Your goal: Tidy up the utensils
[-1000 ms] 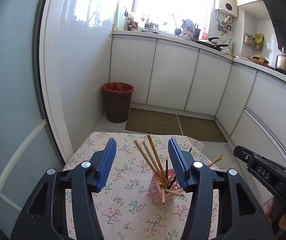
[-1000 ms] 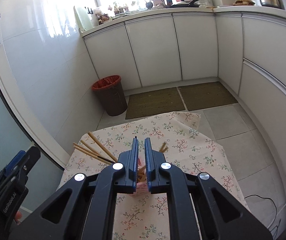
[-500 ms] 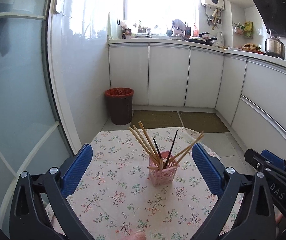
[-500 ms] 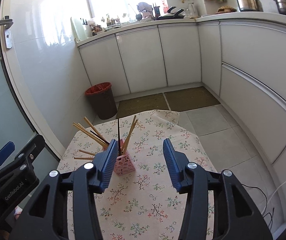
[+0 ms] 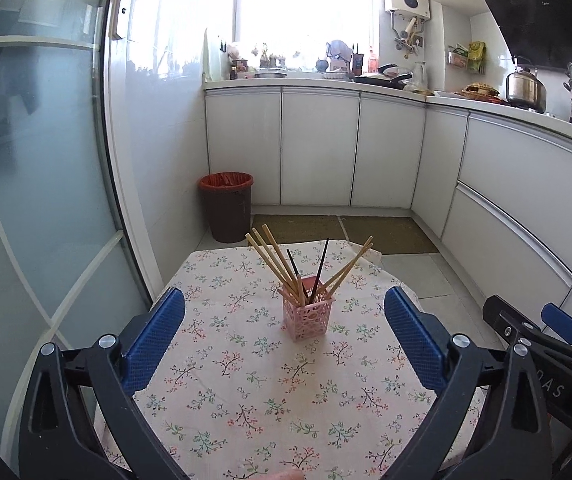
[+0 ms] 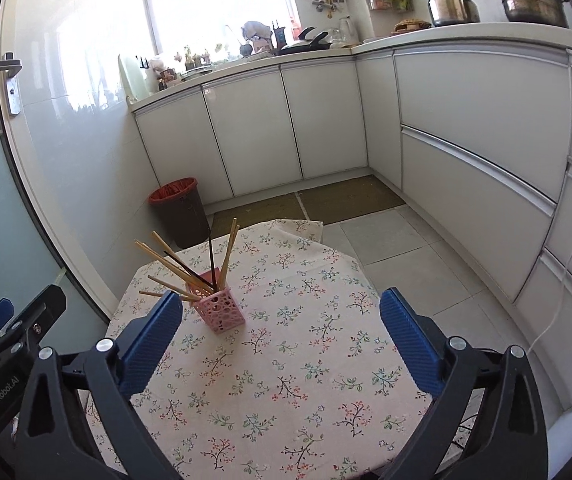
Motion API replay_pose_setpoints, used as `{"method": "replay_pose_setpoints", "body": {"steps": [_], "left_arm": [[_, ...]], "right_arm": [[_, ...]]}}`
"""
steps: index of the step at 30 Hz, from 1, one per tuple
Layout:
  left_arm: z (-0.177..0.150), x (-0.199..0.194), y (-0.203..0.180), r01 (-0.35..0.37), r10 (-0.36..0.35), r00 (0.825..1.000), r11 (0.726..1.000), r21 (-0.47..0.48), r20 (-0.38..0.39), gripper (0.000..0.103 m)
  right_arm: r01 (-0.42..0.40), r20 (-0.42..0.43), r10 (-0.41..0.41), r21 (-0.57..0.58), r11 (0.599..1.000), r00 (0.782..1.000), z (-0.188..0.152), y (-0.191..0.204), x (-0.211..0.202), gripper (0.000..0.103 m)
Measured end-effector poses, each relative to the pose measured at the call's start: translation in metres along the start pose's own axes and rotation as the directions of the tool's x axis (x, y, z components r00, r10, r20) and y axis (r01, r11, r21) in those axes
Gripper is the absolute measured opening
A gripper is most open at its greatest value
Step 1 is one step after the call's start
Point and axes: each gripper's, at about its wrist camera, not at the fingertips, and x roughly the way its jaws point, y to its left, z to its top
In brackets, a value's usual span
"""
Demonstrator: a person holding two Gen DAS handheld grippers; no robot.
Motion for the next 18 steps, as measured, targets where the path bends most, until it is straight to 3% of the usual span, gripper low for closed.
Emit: {"method": "replay_pose_setpoints", "body": {"steps": [5, 18], "left_arm": [[-0.002, -0.011, 0.002, -0.024, 0.024, 1.000, 1.000, 0.008, 0.011, 0.096], [-0.005, -0.014, 0.001, -0.013, 0.013, 1.000, 1.000, 0.014, -0.003, 0.096]], "right_arm": [[0.048, -0.019, -0.048, -0.008, 0.999, 0.999, -0.007, 0.003, -0.007, 0.096], [0.077, -0.008, -0.077, 0.013, 0.997, 0.997, -0.004, -0.006, -0.016, 0.096]]}}
